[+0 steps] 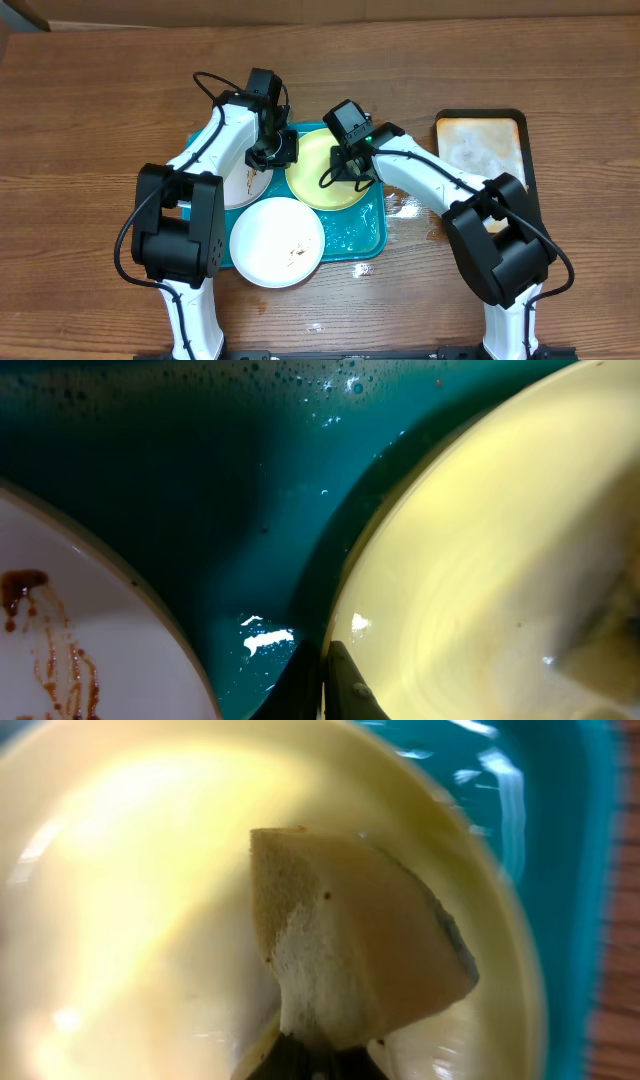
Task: Clean dirty plates on tray and stack at the side
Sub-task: 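Scrub the yellow plate with the sponge while the left gripper holds it, then return the sponge with the right gripper to the metal tray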
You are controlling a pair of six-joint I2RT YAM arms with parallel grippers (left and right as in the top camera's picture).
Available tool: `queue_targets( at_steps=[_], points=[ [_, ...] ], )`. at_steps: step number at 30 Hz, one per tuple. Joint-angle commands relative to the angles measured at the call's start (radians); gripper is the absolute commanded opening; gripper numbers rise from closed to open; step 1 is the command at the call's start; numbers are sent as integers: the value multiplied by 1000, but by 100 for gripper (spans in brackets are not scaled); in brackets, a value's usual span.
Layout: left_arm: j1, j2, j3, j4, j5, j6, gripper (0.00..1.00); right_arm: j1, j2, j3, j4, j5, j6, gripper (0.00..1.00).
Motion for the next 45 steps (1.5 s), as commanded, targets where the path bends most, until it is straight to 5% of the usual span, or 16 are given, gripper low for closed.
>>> queue_targets(
  at_steps=[1, 7, 19, 29, 37, 45],
  points=[
    [-3, 16, 19, 10, 29, -21, 4, 33, 15, -30, 44, -213, -68, 4],
    [-3, 16, 19, 8, 36, -21, 4, 33, 15, -30, 72, -235, -48, 4],
    [-3, 16, 19, 4, 36, -21, 4, -57, 15, -30, -253, 212, 140, 4],
    [-3, 16, 19, -2, 35, -21, 4, -140, 14, 4, -270, 151, 88, 4],
    [-3, 16, 19, 0, 36, -21, 4, -124, 12, 192, -272, -38, 11, 4],
    [-3, 16, 19, 1, 36, -20, 4, -130, 10, 372, -371, -30, 11, 4]
  ],
)
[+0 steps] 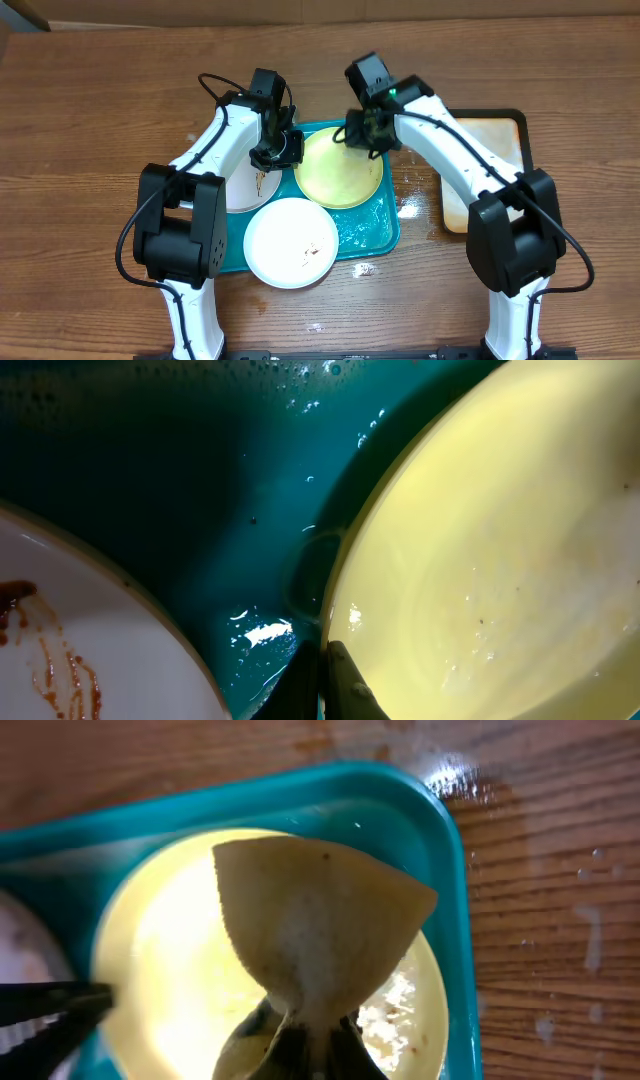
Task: Clean dirty plates on tray and stack at the side
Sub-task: 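Return the sponge with the right gripper to the metal tray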
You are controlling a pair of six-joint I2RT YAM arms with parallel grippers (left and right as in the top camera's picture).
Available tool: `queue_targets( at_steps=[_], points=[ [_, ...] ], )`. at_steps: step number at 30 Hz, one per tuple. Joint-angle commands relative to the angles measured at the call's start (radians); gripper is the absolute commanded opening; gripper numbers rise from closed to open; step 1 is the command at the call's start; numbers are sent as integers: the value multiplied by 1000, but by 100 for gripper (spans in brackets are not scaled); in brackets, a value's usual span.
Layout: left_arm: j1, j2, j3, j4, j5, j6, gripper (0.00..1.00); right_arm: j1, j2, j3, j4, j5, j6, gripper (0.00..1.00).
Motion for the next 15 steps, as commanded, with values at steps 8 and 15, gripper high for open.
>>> queue_targets(
  at_steps=[8, 15],
  points=[
    [4, 15, 19, 16, -16, 2, 4, -76, -20, 116, -222, 220, -11, 4],
    [4, 15, 19, 35, 56, 21, 4, -201, -76, 116, -305, 226, -11, 4]
  ],
)
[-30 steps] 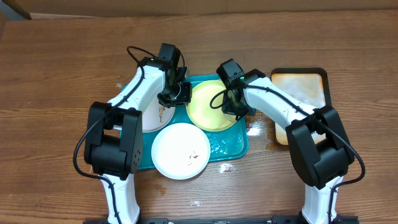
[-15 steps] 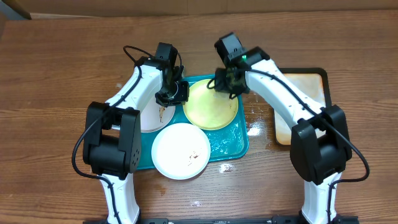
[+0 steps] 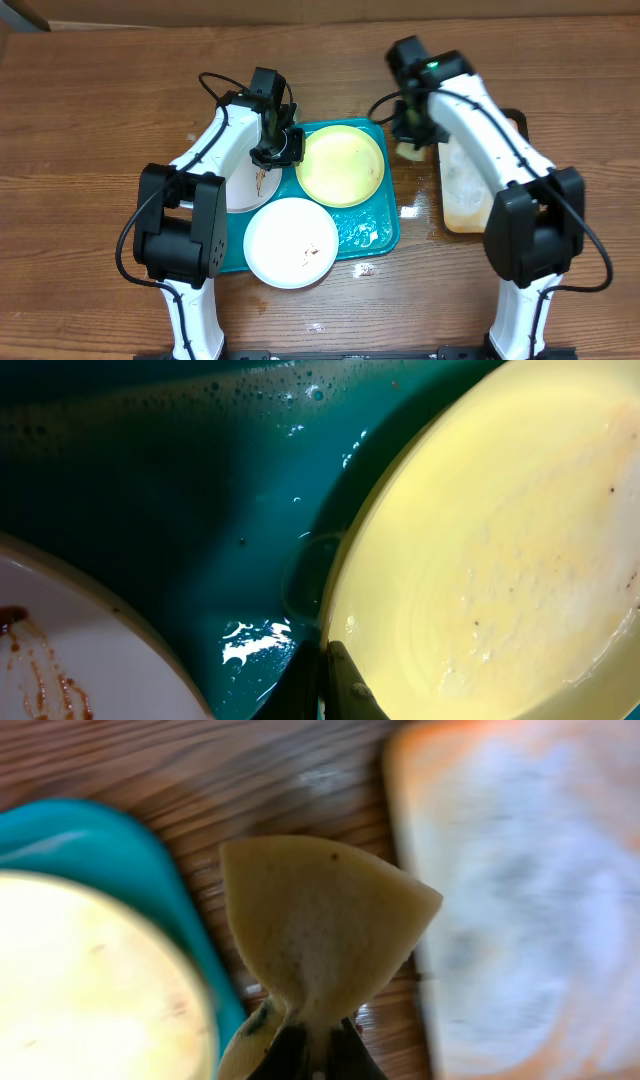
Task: Clean dirty plates on tray and stack at the side
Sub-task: 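Return the sponge with the right gripper to the metal tray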
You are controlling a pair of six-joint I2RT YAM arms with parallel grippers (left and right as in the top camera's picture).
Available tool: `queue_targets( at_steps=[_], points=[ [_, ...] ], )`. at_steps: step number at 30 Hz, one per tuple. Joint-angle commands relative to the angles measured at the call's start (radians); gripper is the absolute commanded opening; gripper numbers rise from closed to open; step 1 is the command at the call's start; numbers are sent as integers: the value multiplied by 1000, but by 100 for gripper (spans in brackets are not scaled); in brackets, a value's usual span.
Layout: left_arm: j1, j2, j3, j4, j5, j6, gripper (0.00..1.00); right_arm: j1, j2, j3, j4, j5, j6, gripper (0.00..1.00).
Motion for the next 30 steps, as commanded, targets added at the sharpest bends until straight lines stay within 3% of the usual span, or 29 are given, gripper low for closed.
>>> queue_targets(
  at_steps=[1, 4, 6, 9, 14, 26, 27, 28, 29, 30],
  points=[
    [4, 15, 19, 7, 41, 15, 4, -71, -82, 27, -29, 39, -6, 4],
    [5, 16, 19, 4, 52, 15, 8, -116, -106, 27, -60, 35, -6, 4],
    [4, 16, 19, 7, 56, 15, 34, -139, -117, 27, -74, 35, -14, 4],
    [2, 16, 19, 8, 56, 14, 56, -155, -125, 27, -85, 35, -22, 4],
    [0, 21, 19, 17, 58, 10, 61, -158, -126, 27, -97, 35, -22, 4],
    [-40, 88, 19, 69, 136, -1, 51, -158, -126, 27, -111, 30, -22, 4],
    [-43, 92, 19, 70, 138, -1, 40, -158, -126, 27, -111, 27, -22, 4],
    [-48, 100, 19, 73, 138, 0, 17, -158, -126, 27, -112, 28, -22, 4],
    [-50, 100, 19, 73, 138, -1, 4, -158, -126, 27, -111, 27, -22, 4],
    [-53, 100, 19, 75, 138, -4, 4, -158, -126, 27, -112, 27, -22, 4]
  ],
)
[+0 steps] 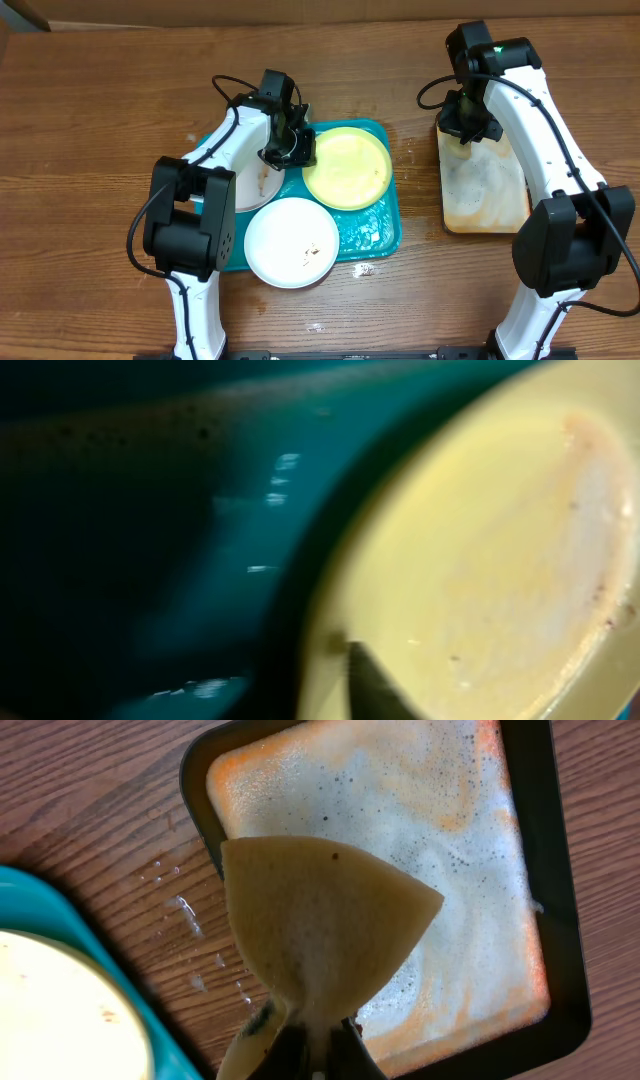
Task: Clean dirty plates on tray and stack at the side
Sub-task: 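Return the sponge with the right gripper to the metal tray, then lift the yellow plate off the teal tray with the left gripper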
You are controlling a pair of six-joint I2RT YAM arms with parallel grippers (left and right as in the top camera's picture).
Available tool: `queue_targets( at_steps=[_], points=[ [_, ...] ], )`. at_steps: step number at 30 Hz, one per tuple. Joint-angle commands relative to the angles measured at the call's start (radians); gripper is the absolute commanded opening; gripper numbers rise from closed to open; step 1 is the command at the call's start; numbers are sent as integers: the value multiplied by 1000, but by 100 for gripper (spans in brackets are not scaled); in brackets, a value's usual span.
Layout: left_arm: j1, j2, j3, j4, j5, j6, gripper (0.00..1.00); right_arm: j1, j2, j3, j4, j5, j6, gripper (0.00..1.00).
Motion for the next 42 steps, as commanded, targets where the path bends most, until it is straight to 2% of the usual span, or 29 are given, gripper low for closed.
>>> queue_targets(
  at_steps=[1, 9, 12, 17, 21, 28, 32, 38, 42],
  points=[
    [-22, 43, 11, 4, 41, -11, 4, 2, -31, 26, 0, 3, 0, 4],
    [-22, 42, 64, -34, 40, -41, 4, 2, -31, 26, -5, -7, -7, 4],
    [-22, 42, 132, -98, 24, -40, 4, 2, -31, 26, -5, -7, -7, 4],
    [-22, 42, 298, -266, -90, -40, 4, 2, -31, 26, -5, -8, -8, 4],
    [-22, 42, 450, -428, -236, -42, 4, 2, -31, 26, -5, -7, -8, 4],
    [-23, 42, 716, -710, -589, -91, 4, 2, -31, 10, -4, -7, -30, 4],
    [-33, 42, 822, -814, -735, -93, 4, -3, -31, -27, 7, -7, -30, 4],
    [-85, 42, 897, -886, -1038, -93, 4, -30, -31, -115, 28, -7, -29, 4],
    [-136, 43, 897, -865, -1142, -93, 4, -63, -31, -163, 29, -7, -29, 4]
  ],
)
